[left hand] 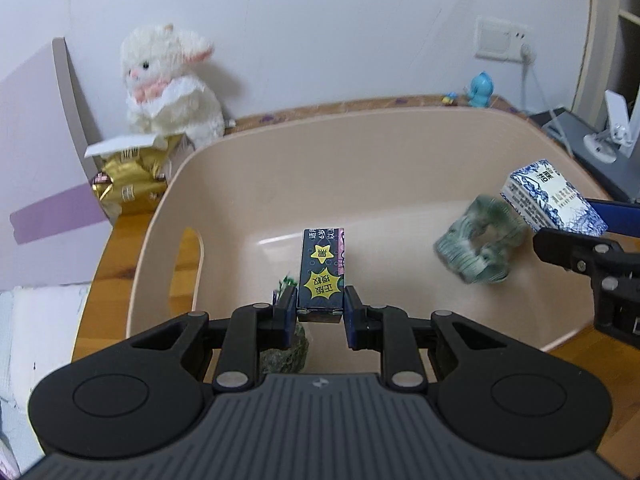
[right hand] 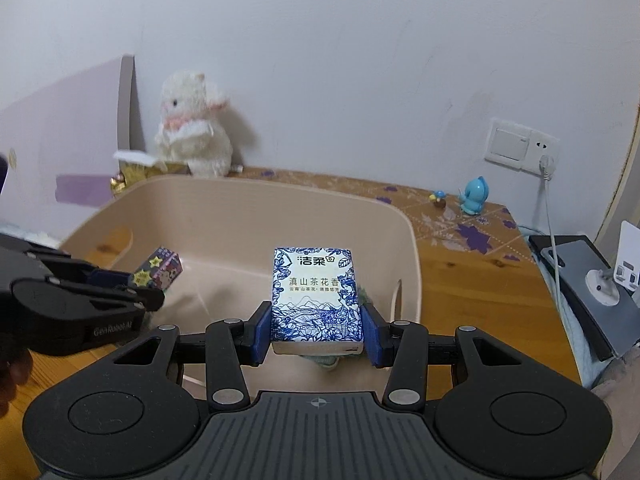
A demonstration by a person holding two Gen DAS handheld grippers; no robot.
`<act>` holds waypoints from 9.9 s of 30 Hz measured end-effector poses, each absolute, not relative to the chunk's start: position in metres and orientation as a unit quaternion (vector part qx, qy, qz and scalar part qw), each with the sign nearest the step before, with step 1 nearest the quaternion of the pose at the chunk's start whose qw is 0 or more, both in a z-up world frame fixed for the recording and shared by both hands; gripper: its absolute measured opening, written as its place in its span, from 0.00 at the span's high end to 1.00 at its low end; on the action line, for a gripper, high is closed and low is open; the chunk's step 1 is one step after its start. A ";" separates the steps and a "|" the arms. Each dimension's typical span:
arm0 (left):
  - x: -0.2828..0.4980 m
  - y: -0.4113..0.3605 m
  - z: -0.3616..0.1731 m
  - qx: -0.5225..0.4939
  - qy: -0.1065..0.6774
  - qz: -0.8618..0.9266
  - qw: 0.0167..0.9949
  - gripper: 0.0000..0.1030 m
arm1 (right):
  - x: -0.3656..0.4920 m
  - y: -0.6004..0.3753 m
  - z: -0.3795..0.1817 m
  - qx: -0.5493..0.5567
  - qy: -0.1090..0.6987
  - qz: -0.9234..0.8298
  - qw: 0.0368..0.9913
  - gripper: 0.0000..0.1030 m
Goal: Organize objects
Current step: 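Carry both boxes over the basket and open both tools to release them, then grasp the white box with the left tool while the right tool grasps the orange cloth, then lower the white box and orange cloth into the basket and open both tools, then grasp the black charger box with the left tool while the right tool grasps the keys, then carry the charger box and keys into the basket and open both tools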
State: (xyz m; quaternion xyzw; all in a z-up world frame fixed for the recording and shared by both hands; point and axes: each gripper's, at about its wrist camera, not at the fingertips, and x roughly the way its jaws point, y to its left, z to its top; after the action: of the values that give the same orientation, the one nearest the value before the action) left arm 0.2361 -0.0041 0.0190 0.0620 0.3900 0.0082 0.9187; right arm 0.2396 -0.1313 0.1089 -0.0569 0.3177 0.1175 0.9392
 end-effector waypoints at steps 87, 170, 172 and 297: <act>0.134 0.016 -0.033 -0.004 0.437 -0.024 0.899 0.87 | 0.154 -0.155 0.036 -0.061 0.382 0.132 0.913 0.91; 0.128 -0.018 0.051 0.029 0.362 0.009 0.932 0.19 | 0.161 -0.176 0.108 -0.003 0.306 0.105 0.946 0.08; 0.130 -0.021 0.042 0.026 0.374 0.009 0.927 0.19 | 0.160 -0.177 0.101 -0.004 0.314 0.103 0.944 0.08; 0.223 0.009 0.038 0.040 0.372 0.021 0.927 0.32 | 0.226 -0.121 0.107 -0.037 0.327 0.128 0.936 0.32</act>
State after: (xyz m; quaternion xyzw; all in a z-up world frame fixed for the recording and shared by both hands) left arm 0.2228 0.0091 0.0379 0.0395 0.3717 0.0210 0.9273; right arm 0.2263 -0.1205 0.1074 -0.0369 0.3270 0.1283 0.9356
